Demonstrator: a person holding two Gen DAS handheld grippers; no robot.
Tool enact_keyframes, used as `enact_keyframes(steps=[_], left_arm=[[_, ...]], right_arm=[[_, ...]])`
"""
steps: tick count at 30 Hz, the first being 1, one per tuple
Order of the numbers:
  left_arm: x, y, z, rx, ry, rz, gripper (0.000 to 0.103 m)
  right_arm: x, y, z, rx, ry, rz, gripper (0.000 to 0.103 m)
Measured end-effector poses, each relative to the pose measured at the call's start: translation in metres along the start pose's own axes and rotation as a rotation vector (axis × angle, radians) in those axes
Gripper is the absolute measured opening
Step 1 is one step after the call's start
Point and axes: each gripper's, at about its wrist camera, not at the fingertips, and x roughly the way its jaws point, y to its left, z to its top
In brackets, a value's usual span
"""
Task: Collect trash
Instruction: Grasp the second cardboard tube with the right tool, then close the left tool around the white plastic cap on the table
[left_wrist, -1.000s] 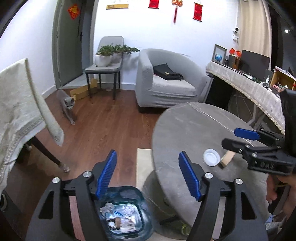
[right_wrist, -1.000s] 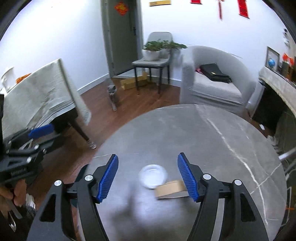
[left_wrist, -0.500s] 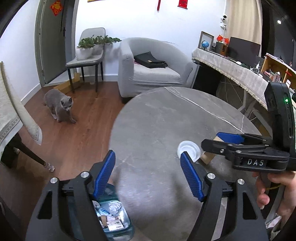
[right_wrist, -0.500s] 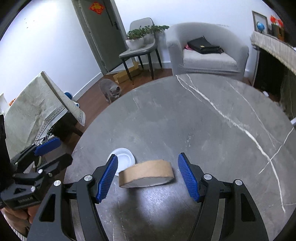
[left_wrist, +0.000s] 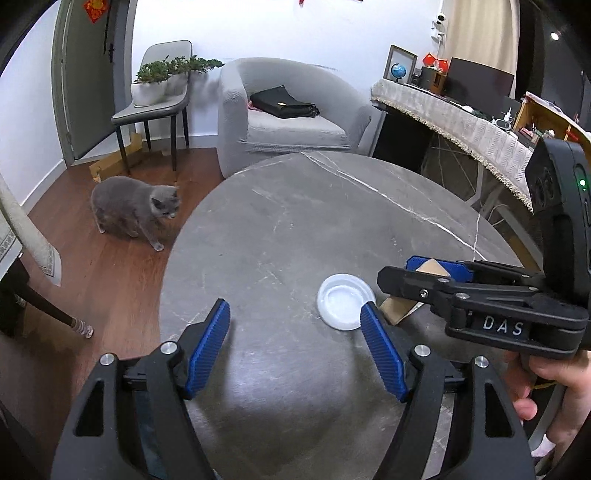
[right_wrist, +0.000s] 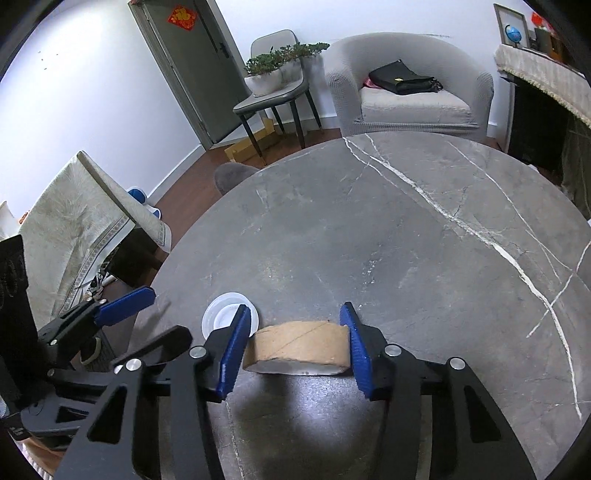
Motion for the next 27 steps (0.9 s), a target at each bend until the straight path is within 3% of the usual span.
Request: enact_keyframes(steps=[3, 12, 14, 22, 27], left_arm=[[0.003, -0.009, 0.001, 0.019, 0.007, -0.006, 0.076], [0.014, -0.03, 0.0, 0.087, 0.019, 0.009, 0.076], [0.016, -0.031, 0.002, 0.091, 0.018, 0.015, 0.076], [0.028, -0.035, 0.007, 0.092, 0.05, 0.037, 0.073], [0.032, -0.036, 0.01, 0.084, 0.062, 0.039, 0.066]], right_arm=[[-0.007, -0.005, 0.002, 0.011, -0.017, 0.005, 0.042], [-0.016, -0.013, 0.002, 0.025, -0.041, 0.008, 0.038], [-0.021, -0.015, 0.004, 0.029, -0.053, 0.01, 0.033], [-0.029, -0.028, 0.002, 0.041, -0.069, -0.005, 0.032], [-0.034, -0.021, 0.004, 0.006, -0.084, -0.003, 0.032]])
